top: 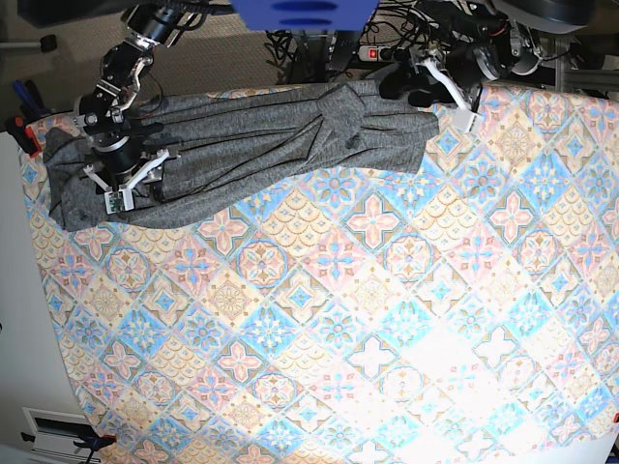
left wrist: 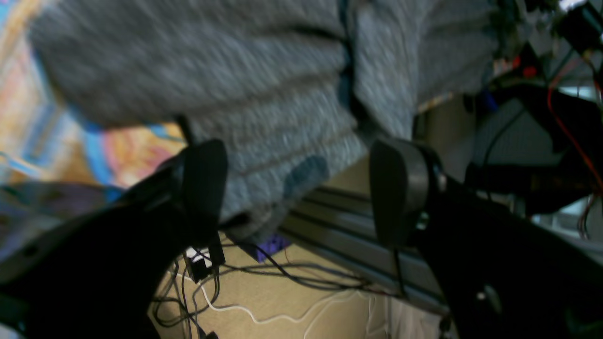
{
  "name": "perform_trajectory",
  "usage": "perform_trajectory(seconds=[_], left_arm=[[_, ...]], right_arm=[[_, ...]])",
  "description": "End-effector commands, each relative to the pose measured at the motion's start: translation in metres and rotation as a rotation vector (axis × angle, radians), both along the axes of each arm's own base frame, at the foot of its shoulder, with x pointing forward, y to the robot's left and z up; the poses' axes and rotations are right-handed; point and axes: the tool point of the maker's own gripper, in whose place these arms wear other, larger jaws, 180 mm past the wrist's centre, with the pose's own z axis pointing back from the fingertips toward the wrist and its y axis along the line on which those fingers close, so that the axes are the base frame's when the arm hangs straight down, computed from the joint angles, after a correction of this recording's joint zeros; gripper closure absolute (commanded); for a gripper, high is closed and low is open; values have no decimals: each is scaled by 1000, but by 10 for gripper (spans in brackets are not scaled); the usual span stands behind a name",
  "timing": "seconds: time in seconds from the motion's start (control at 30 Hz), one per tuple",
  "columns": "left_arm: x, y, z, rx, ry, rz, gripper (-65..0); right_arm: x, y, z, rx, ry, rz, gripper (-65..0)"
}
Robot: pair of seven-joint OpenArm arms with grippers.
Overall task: Layout the t-shirt on the table in an organized manner, then fold the t-shirt properly
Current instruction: 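Release and regrasp the bundle's other end with the left gripper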
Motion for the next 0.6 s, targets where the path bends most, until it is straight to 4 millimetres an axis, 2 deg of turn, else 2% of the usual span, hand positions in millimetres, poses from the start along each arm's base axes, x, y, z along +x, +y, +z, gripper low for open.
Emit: perform_trajectory(seconds=[0.0,0.13,0.27,0.33,0.5,0.57], left_arm=[[-1,5,1,14,-2,4,-461],[3,13,1,38,-9,15,-461],[2,26,-8,116,16,35,-461],[13,29,-11,158,2,40,-461],[30,3,-24,181,9,-9,-461],[34,-15,-26,170,10,-36,-461]], right_arm=[[9,-2,15,-6,-55,4,-290],[8,-2,14,-6,-54,4,-290],[8,-2,14,-6,-54,4,-289],[8,-2,14,-6,-54,4,-289],[9,-1,15,-7,-56,8,-289],[9,-2,16,-8,-58,6,-289]])
